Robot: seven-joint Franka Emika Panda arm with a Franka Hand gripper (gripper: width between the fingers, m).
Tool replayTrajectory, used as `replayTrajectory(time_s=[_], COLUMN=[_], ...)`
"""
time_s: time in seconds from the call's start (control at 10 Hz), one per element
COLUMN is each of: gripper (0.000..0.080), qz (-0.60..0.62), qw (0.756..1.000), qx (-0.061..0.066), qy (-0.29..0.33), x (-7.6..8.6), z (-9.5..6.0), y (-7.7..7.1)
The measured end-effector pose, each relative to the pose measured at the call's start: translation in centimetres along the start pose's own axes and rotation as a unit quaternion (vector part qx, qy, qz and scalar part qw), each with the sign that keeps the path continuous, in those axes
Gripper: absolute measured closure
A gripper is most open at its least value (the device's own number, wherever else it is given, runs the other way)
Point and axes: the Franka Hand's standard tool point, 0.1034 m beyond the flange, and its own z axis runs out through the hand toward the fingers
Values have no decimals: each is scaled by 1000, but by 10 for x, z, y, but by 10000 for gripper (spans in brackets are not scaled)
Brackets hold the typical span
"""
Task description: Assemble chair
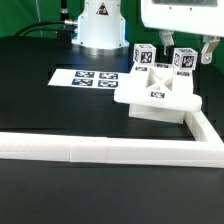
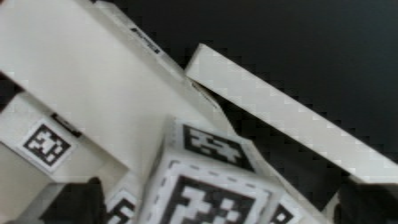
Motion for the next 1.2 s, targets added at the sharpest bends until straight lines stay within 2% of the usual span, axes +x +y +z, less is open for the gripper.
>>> replayTrajectory(time_s=[0.3,0.6,0.9,1.2], gripper=[151,151,151,151], qz=[-102,-217,-298,-395], qw=[995,976,954,918], qx=[-4,-26,-27,-28], qy=[2,12,13,13], x=[-2,-5,-3,2], z=[0,-2,-1,-1], y=[-1,-3,-1,0])
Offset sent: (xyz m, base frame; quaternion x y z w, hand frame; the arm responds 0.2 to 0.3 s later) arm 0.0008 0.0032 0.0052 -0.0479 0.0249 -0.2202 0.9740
